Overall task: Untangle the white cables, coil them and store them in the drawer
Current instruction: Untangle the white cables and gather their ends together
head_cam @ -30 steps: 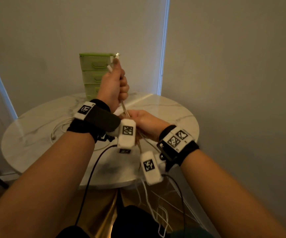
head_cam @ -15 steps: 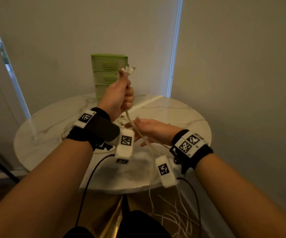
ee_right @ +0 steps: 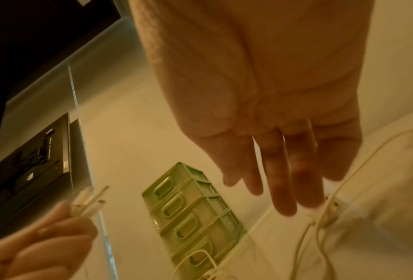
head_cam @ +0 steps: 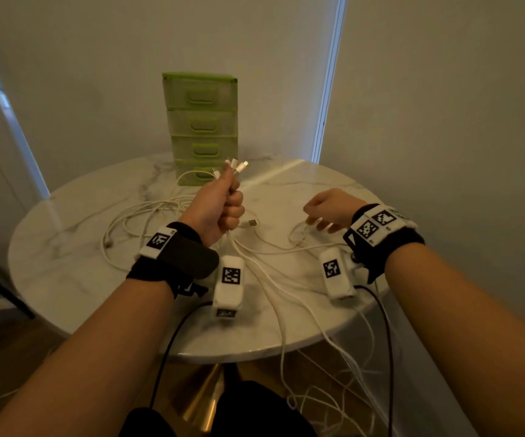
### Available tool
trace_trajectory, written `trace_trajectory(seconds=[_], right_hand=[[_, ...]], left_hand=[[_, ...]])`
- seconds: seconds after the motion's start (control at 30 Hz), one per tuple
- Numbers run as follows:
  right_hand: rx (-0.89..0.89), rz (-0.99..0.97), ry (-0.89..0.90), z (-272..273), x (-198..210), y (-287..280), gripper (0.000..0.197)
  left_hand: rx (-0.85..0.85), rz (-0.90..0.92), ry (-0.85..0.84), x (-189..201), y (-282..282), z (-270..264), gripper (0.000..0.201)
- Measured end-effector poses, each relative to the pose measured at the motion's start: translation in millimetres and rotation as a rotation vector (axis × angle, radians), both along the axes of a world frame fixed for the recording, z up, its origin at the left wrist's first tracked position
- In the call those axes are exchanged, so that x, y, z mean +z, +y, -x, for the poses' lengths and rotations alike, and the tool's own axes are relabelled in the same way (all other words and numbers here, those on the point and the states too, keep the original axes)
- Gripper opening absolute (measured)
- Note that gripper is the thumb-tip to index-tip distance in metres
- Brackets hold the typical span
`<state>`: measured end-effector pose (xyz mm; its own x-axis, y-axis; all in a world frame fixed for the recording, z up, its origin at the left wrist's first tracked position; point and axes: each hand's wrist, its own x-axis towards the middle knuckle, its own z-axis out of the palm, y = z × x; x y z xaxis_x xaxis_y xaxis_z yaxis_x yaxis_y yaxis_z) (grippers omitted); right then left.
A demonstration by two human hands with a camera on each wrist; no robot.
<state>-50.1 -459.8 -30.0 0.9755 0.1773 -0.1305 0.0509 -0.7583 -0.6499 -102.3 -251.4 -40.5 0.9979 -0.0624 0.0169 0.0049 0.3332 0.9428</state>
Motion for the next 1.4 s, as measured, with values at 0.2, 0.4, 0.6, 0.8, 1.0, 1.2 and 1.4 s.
trace_trajectory(seconds=[0.2, 0.4, 0.6, 0.8, 1.0, 1.2, 1.4], right_hand=[[0.179, 0.095, 0.104, 5, 7, 14, 0.031], [0.243, 0.318, -0.041, -2, 12, 30, 0.027], [0.412, 0.661, 0.064, 5, -5, 60, 0.032], [0.348, 0.497, 0.063, 10, 2, 54, 0.018], [0.189, 0.083, 0.135, 22, 24, 43, 0.007], [0.085, -0.169, 0.175, 40, 36, 45, 0.015], [0.064, -0.166, -0.019, 50, 59, 37, 0.016]], left_hand=[[-0.055, 0.009, 0.039, -16, 12, -8, 0.043], [-0.017, 0.099, 0.015, -21, 15, -8, 0.043], [0.034, 0.131, -0.028, -23, 15, -7, 0.042], [0.098, 0.161, -0.042, -24, 13, -5, 0.042], [0.251, 0.165, -0.148, -13, -4, 2, 0.036], [0.245, 0.014, -0.271, -7, -23, 21, 0.018], [0.169, 0.041, -0.241, -6, -14, 29, 0.025]])
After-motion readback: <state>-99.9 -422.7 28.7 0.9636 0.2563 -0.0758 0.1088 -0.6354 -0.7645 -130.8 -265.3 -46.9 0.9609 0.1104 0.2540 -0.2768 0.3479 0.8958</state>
